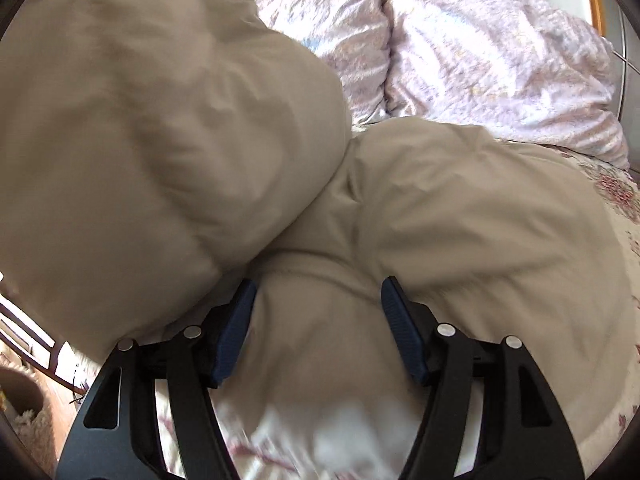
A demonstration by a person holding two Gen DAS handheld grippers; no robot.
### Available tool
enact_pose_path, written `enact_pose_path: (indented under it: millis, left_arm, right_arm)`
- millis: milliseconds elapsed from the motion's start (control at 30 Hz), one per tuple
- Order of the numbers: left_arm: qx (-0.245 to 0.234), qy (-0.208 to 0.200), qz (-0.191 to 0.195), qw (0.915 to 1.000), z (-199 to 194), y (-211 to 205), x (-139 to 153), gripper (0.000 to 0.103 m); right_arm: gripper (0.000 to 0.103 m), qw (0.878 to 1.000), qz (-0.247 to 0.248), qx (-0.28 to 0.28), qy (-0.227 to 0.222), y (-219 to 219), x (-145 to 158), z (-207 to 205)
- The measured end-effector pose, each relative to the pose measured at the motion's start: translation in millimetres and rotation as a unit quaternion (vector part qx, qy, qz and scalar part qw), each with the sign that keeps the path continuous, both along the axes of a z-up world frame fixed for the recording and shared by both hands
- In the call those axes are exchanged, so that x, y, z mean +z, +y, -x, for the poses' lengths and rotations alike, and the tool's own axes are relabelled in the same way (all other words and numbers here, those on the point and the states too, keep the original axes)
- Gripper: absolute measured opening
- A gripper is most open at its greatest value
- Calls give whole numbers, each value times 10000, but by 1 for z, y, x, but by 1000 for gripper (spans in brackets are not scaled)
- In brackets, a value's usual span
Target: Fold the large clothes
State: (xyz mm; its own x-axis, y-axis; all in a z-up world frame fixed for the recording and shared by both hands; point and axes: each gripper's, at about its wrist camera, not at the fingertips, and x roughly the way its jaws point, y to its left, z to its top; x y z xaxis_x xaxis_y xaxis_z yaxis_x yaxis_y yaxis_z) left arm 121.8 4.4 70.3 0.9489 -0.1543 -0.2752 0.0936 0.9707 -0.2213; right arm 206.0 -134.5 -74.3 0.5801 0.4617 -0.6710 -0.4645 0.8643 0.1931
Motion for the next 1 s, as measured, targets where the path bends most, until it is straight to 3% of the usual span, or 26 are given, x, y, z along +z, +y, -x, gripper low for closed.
enact_pose_path:
  millis: [233,467,667,867,1000]
  left_arm:
    - [-461,139,-139,9987,-21,-51,-10,57]
    - [-915,407,-229,9947,-38,-99,-25,57]
    - [-1150,688,-434,9900,-56,-142,-45,57]
    - [-1381,942,-919,9816,-70,-193,-69,59]
    - [-1546,1156,-922,9768,-82,-210,-81,61]
  right_arm:
    - [67,9971,5,-660,-377,-71,4,18]
    - [67,9928,-29,-1167,-284,-125,-12,22]
    - [67,9905,-104,-1345,-268,-147,-21,36]
    - [67,9904,-287,-1333,-239,-157,-27,44]
    - [67,9891,-438,-1396,-188,-169,-31,43]
